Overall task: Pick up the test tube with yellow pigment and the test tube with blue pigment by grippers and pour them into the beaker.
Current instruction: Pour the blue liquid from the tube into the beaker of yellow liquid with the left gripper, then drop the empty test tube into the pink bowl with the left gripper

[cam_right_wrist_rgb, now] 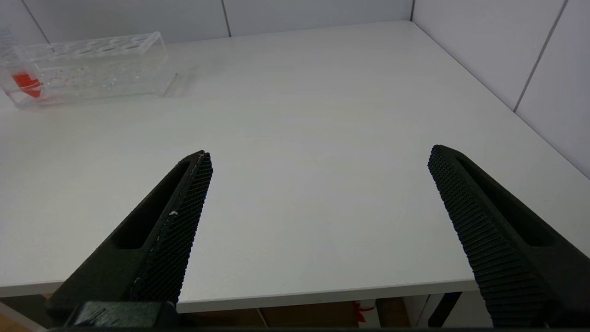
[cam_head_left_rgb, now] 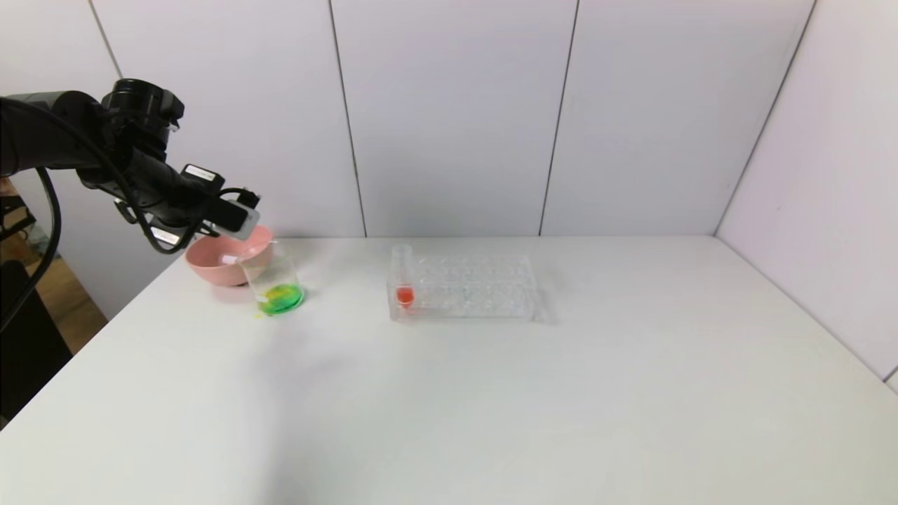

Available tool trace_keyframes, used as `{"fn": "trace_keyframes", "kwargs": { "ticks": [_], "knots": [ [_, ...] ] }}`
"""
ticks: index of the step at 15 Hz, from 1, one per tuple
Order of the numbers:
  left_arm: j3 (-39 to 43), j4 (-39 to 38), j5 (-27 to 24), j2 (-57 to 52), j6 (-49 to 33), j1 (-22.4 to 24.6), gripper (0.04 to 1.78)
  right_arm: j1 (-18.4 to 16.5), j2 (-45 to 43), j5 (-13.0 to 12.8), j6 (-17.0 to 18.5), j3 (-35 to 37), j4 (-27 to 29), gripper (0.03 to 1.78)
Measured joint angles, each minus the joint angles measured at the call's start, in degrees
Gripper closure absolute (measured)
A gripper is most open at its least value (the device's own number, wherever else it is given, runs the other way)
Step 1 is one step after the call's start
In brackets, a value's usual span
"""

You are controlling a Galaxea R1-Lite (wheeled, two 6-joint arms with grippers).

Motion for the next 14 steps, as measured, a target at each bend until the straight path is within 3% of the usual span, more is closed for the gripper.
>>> {"fn": "trace_keyframes", "kwargs": {
  "ticks": [6,10,14],
  "knots": [
    [0.00,-0.16,-0.80,-0.35,-2.17,0.16,1.40,0.00,0.00,-0.02,0.00,0.00,0.00,0.10],
    [0.00,-0.11,-9.18,-1.85,-17.99,1.93,1.40,0.00,0.00,-0.02,0.02,0.00,-0.02,0.10],
    [0.40,-1.29,-17.65,-4.41,-41.23,4.49,1.40,0.02,0.00,-0.02,0.02,0.00,-0.02,0.10]
  ]
}}
